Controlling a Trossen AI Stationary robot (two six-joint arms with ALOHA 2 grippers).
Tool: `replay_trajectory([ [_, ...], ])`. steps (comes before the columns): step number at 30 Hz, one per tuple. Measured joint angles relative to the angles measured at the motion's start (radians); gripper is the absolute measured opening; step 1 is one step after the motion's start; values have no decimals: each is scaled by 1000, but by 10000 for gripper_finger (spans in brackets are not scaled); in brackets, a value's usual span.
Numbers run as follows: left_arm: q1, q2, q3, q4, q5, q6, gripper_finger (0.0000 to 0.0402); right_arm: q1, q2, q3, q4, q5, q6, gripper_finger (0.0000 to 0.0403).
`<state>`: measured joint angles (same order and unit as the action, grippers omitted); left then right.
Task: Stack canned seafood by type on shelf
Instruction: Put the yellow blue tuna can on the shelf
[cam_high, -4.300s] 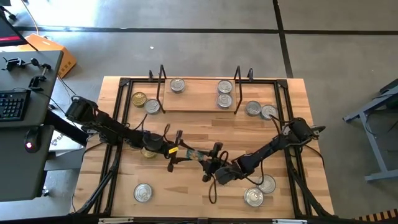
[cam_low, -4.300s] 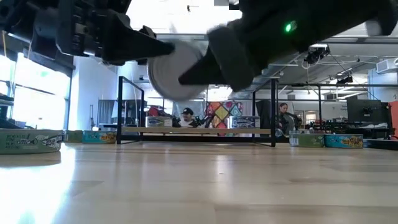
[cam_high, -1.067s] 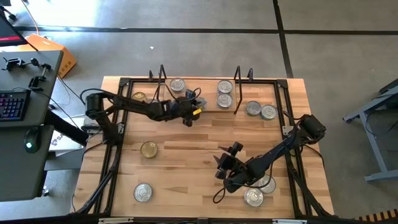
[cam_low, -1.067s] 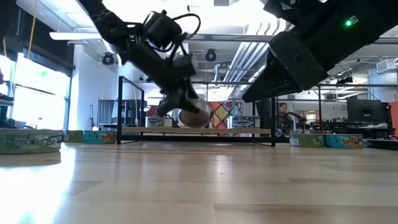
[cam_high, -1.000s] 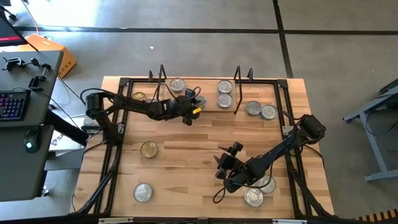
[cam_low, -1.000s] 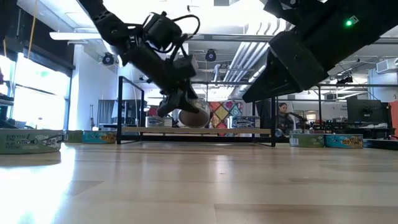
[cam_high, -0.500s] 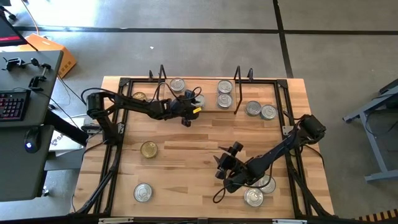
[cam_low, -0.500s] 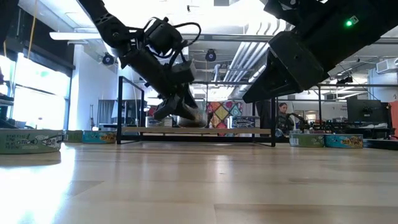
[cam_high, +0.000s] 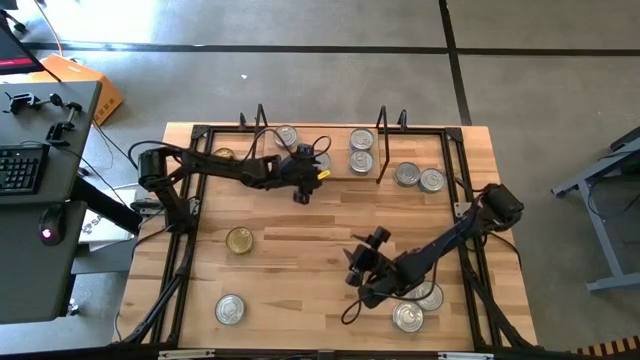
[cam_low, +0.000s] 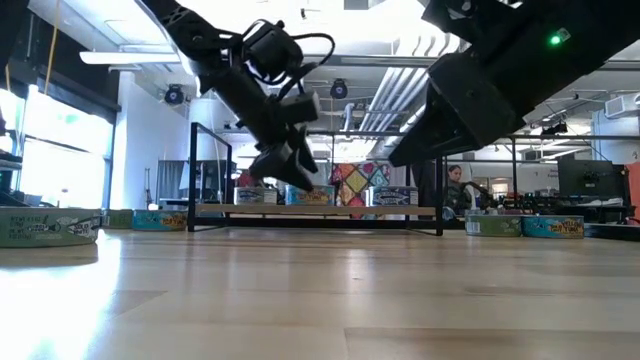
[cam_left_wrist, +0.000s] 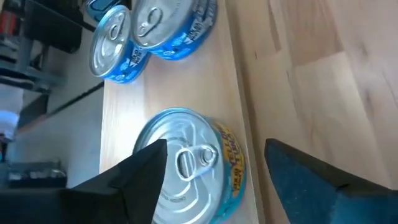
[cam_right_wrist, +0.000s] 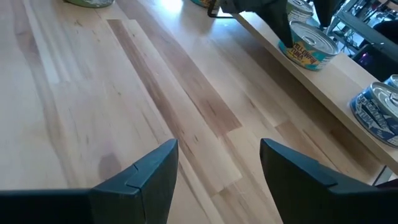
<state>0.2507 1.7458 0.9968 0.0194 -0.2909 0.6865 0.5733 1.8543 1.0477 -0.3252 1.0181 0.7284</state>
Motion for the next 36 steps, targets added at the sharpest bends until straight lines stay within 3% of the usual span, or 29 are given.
replay_trajectory([
  [12, 71, 1, 29, -38, 79, 23, 148, -11, 0, 0, 0, -4, 5, 220],
  [28, 163, 1, 29, 11, 81, 100, 135, -11, 0, 0, 0, -4, 5, 220],
  [32, 185, 2, 28, -28, 209, 40, 125, -11, 0, 0, 0, -4, 5, 220],
  [36, 203, 25, 29, -4, 261, 16, 74, -11, 0, 0, 0, -4, 5, 220],
])
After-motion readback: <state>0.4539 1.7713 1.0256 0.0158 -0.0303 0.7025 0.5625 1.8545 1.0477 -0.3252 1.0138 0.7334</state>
